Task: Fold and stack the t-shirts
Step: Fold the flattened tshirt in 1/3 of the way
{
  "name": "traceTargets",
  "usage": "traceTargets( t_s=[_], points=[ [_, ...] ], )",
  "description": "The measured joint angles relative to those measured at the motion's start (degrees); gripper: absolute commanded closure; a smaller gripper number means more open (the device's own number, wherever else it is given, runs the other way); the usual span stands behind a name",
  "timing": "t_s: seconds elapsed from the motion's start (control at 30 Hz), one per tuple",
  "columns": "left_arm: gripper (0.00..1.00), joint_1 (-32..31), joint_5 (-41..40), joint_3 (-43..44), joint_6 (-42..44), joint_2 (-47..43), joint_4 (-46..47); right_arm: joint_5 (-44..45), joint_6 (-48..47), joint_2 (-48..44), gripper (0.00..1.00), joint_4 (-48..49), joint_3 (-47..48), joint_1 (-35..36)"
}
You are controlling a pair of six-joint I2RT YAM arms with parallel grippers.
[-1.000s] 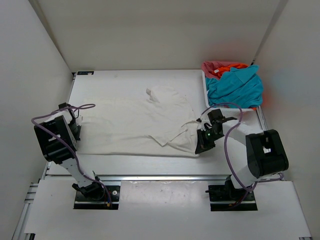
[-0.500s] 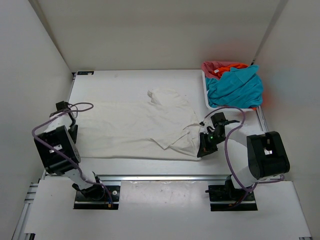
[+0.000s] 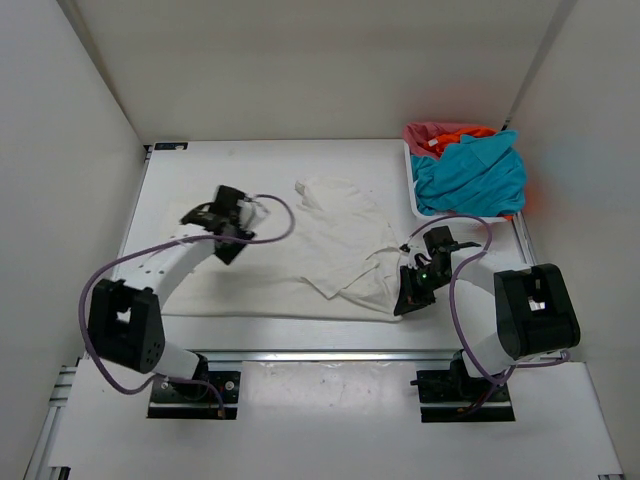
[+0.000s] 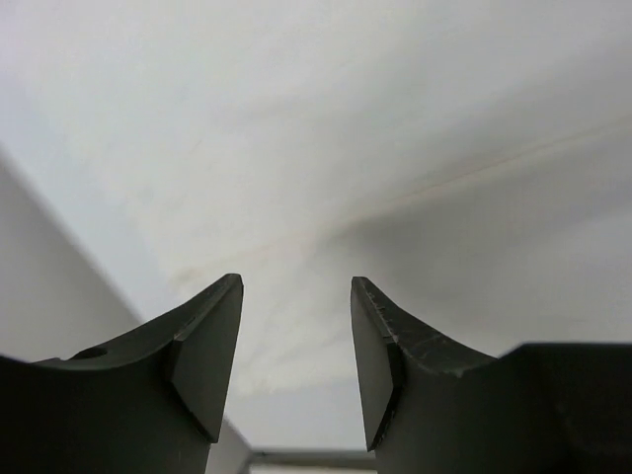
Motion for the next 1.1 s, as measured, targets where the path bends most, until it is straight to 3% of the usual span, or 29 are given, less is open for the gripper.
traceTargets(
  t_s=[0.13, 0.3, 0.53, 0.67, 1.1],
  points=[
    [0.45, -16.9, 7.0, 8.0, 0.5, 7.9, -1.9, 0.0, 0.0, 0.0, 1.0, 0.0, 0.0, -0.3],
    [0.48, -27.9, 14.2, 20.1, 4.4, 17.3, 0.8, -0.4, 0.0, -0.1, 0.99, 0.5, -0.4, -0.6],
    [0.5, -39.5, 22.0, 15.9, 14.5, 17.9, 4.3, -0.7, -0.1, -0.3, 1.0, 0.9, -0.7, -0.9],
    [0.49, -42.3, 24.2, 12.4, 18.1, 18.0, 4.2, -1.3, 0.0, -0.3, 1.0, 1.1, -1.0, -1.8],
    [0.47, -42.0, 23.0, 10.4, 24.5, 20.7, 5.7, -1.1, 0.1, -1.8, 1.0, 2.4, -2.1, -1.5]
  ],
)
